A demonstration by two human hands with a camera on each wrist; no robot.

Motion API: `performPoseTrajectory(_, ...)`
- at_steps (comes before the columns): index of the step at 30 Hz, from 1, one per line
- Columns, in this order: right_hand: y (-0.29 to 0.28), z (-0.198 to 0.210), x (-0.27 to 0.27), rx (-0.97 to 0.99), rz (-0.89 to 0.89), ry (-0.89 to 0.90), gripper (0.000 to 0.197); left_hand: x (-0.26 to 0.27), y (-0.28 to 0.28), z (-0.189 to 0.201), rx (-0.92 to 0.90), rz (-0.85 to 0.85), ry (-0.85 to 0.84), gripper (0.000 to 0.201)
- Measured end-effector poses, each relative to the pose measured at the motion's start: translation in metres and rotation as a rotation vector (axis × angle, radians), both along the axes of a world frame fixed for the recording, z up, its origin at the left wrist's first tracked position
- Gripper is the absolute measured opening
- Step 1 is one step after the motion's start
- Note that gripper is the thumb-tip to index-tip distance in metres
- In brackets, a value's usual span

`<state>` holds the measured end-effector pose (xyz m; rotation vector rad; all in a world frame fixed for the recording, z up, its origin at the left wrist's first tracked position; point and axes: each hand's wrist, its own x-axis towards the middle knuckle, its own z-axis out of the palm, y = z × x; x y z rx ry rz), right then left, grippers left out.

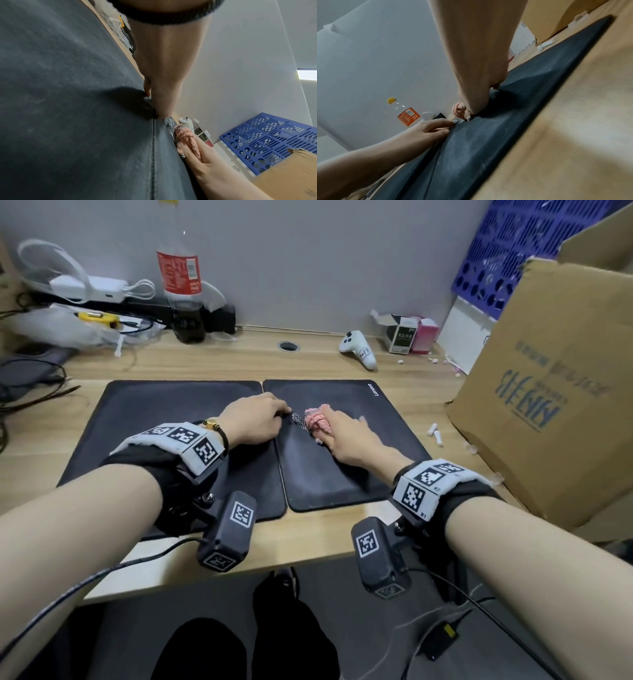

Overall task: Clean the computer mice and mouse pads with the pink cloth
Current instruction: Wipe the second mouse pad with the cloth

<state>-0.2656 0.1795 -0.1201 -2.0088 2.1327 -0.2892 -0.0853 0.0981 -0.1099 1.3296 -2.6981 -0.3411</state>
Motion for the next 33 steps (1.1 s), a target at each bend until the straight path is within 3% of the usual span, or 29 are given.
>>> performPoseTrajectory(4, -0.037, 0.003, -0.006, 0.012, -0.026, 0.107, 0.036, -0.001, -0.011, 0.008, -0.079, -0.033, -0.009, 0.041)
performPoseTrajectory(15, -0.122, 0.0, -0.018, 0.011, -0.06, 0.061, 0.031, -0.002, -0.026, 0.002, -0.144, -0.07, 0.023, 0.035)
performPoseTrajectory(20, -0.101, 0.004, -0.009, 0.016, -0.046, 0.049, 0.034, -0.002, -0.013, 0.0, -0.128, -0.044, -0.023, 0.036)
performPoseTrajectory(24, -0.052, -0.004, -0.032, 0.03, -0.003, -0.065, 0.045, 0.0, -0.001, 0.01, -0.051, -0.049, -0.074, 0.043)
performPoseTrajectory(27, -0.02, -0.008, -0.072, 0.018, -0.119, -0.02, 0.05, 0.009, 0.007, 0.018, 0.018, -0.106, -0.125, 0.047)
performPoseTrajectory(29, -0.009, -0.005, -0.08, 0.008, -0.251, 0.083, 0.042, 0.015, 0.014, 0.017, 0.04, -0.124, -0.13, 0.048)
performPoseTrajectory(31, -0.011, -0.002, -0.055, -0.009, -0.296, 0.095, 0.032, 0.018, 0.019, 0.015, 0.045, -0.099, -0.103, 0.047)
performPoseTrajectory(33, -0.014, -0.004, -0.013, -0.027, -0.135, 0.036, 0.032, 0.017, 0.02, 0.013, 0.043, -0.074, -0.07, 0.044)
